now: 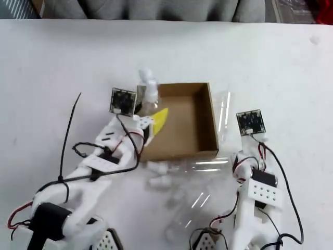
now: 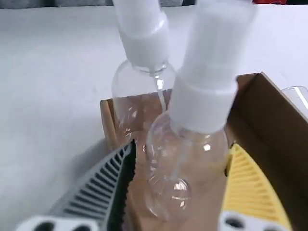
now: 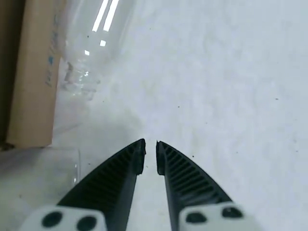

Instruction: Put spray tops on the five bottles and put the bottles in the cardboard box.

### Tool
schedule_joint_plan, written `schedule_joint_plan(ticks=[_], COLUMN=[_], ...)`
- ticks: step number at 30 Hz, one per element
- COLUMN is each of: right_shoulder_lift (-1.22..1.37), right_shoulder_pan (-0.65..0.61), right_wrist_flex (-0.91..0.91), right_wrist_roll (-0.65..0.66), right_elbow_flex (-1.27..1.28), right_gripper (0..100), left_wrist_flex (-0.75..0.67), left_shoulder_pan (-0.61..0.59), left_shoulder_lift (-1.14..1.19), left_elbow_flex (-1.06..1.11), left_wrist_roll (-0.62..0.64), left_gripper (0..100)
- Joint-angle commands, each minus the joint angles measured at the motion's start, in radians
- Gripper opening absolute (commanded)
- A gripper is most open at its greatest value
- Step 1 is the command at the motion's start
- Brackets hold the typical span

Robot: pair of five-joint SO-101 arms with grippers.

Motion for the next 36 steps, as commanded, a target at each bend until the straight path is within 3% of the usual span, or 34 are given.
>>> schedule_joint_plan(ticks=[1, 7, 36], right_shoulder_lift=[0.001, 0.001, 0.001], right_shoulder_pan=[0.005, 0.005, 0.005], right_wrist_flex=[-0.012, -0.012, -0.018], right_wrist_roll=[0.012, 0.012, 0.012], right_elbow_flex=[-0.011, -0.011, -0.011], right_gripper=[1.7, 1.7, 2.0], left_wrist_flex=[0.003, 0.003, 0.003], left_shoulder_pan=[-0.008, -0.019, -0.015], left_shoulder_lift=[-0.008, -0.004, -0.016], left_elbow_flex=[-0.003, -0.002, 0.032], left_wrist_roll=[0.003, 0.003, -0.055], left_gripper=[31, 36, 36])
